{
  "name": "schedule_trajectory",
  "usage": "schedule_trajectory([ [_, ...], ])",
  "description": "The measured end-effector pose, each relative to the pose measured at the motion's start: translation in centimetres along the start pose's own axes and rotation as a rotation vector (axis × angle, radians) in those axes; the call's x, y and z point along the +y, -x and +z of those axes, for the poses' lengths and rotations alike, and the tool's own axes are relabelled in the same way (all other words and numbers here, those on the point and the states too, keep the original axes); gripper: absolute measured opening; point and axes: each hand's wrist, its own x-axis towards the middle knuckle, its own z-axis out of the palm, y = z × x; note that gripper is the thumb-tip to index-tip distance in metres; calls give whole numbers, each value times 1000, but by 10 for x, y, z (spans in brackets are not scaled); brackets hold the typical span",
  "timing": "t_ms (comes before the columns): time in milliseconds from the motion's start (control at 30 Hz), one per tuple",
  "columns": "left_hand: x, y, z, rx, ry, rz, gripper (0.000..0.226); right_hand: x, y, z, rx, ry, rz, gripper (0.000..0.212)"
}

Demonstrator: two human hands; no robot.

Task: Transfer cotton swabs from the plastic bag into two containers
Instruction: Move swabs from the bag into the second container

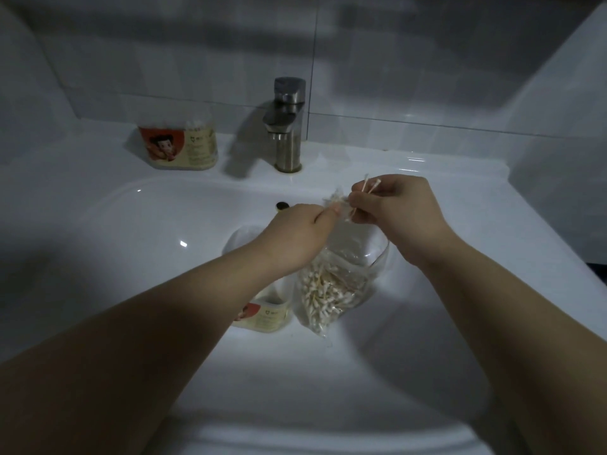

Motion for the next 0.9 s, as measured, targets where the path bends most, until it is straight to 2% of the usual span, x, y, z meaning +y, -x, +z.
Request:
schedule_trajectory([
  [67, -5, -3, -1, 116, 72, -17, 51, -2, 1, 0, -13, 4, -11, 6],
  [167, -12, -7, -3, 267, 148, -43, 49, -5, 4, -1, -78, 49, -45, 3],
  [300, -14, -9, -5, 390, 109, -26, 46, -11, 9, -1, -184, 9, -73, 3],
  [367, -13, -10, -7, 359, 153, -10, 46, -13, 11, -1, -234, -10, -69, 5],
  [500, -11, -9, -2, 120, 334, -3, 43, -13, 15, 0, -338, -41, -58, 7],
  [600, -12, -5, 2, -13, 374, -19, 43, -11, 14, 1, -328, -64, -56, 6],
  [767, -17, -4, 1, -60, 179, 9, 43, -7, 11, 1, -284, -141, 13, 8],
  [900, -15, -5, -1, -23, 102, 16, 43, -6, 9, 1, -219, -161, 19, 13],
])
